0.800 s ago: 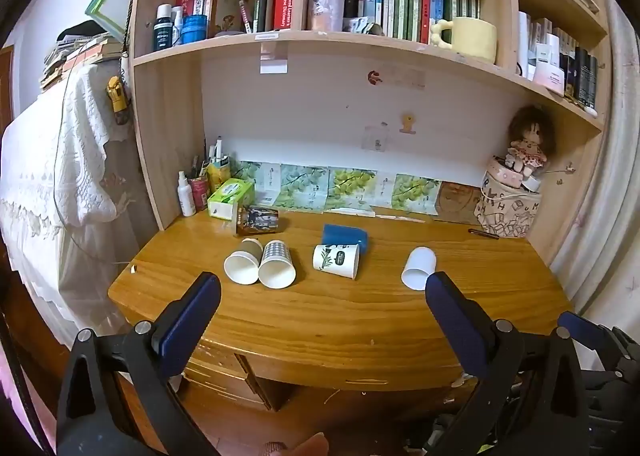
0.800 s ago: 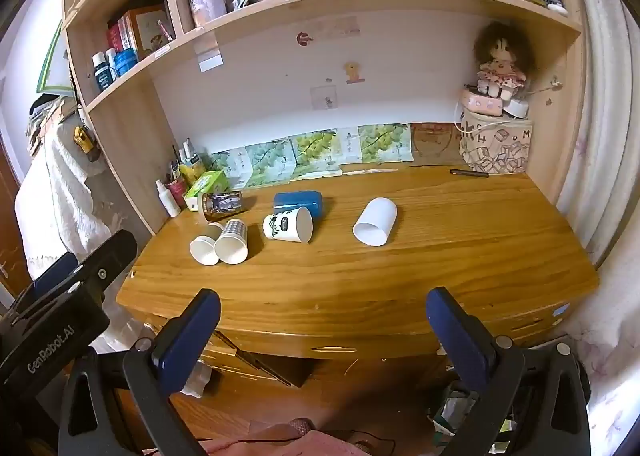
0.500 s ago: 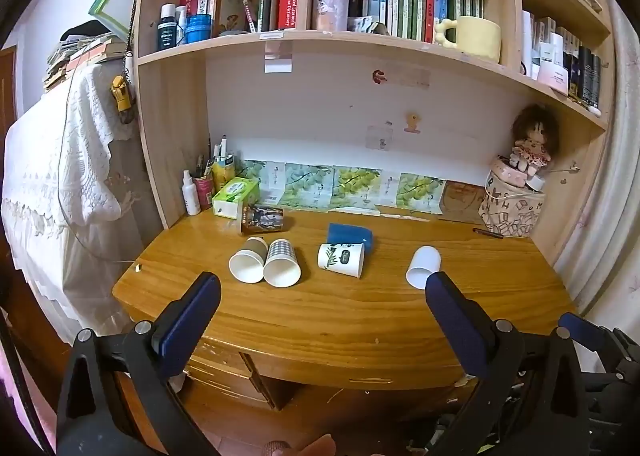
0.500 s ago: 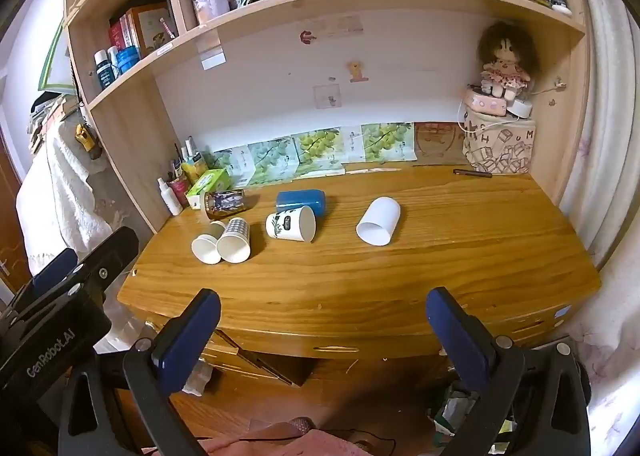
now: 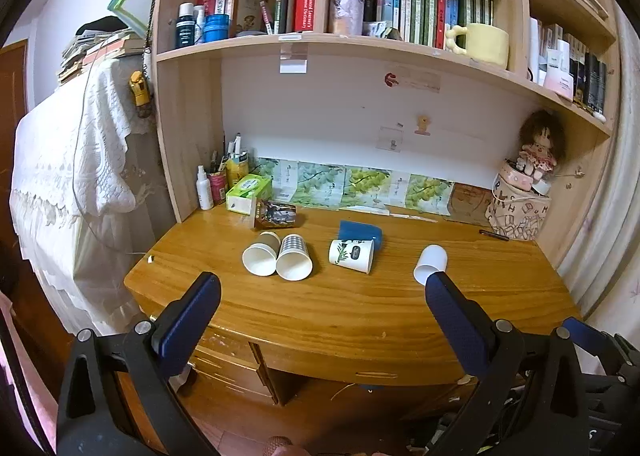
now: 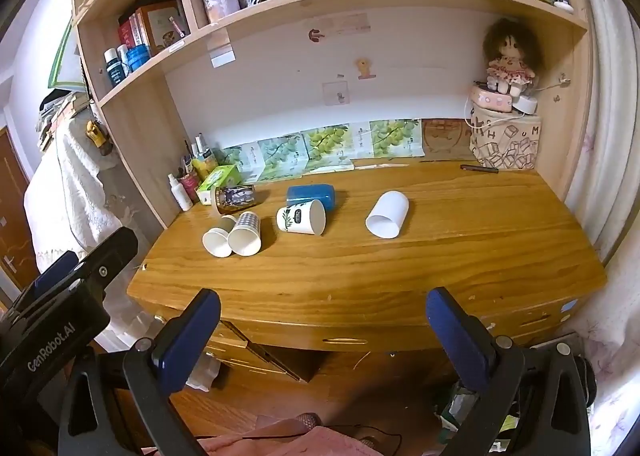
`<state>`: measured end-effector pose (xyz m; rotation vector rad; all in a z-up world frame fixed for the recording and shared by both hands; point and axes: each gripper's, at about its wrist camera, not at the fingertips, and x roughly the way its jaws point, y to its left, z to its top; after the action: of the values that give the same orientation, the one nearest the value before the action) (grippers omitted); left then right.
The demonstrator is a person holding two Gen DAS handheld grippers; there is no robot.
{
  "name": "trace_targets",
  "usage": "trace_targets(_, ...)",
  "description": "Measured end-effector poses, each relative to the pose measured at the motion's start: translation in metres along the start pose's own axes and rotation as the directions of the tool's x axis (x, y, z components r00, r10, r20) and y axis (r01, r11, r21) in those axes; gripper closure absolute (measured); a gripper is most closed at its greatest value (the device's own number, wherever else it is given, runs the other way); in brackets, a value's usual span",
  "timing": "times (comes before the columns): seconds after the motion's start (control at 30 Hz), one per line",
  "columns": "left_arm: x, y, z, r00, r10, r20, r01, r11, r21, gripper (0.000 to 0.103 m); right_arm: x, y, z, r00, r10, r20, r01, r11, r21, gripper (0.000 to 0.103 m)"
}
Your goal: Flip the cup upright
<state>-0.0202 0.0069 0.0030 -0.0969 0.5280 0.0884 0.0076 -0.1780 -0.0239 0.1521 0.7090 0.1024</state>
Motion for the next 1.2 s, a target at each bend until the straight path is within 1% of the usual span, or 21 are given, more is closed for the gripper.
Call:
trace_targets(0.43, -0.007, 0.005, -0.008, 1.000, -0.004, -0.012, 0.003, 1.000, -0.016, 0.001, -0.009, 0.000, -0.008, 1.000, -0.001, -0.002, 0.001, 1.000, 0.006, 0.000)
trace_targets(0.57, -0.006, 0.006, -0.010, 1.000, -0.001, -0.024, 0.001, 1.000, -0.031, 0.001, -0.008, 0.000, -0.010, 1.000, -0.004, -0.014, 0.004, 1.000, 0.006, 0.000)
trace_targets(0.9, 0.012, 0.015, -0.011, 0.994, 0.022, -0.103, -0.030, 0.997, -0.073, 0.001, 0.005, 0.001, -0.009, 0.997, 0.007, -0.073, -0.008, 1.000, -0.008, 0.000)
trace_targets(1.2, 0.047, 0.028, -0.008, 0.983, 0.024, -0.181, -0.044, 0.993, -0.109, 0.001, 0.034, 0.007, -0.001, 0.988, 0.007, -0.152, -0.010, 1.000, -0.017, 0.000)
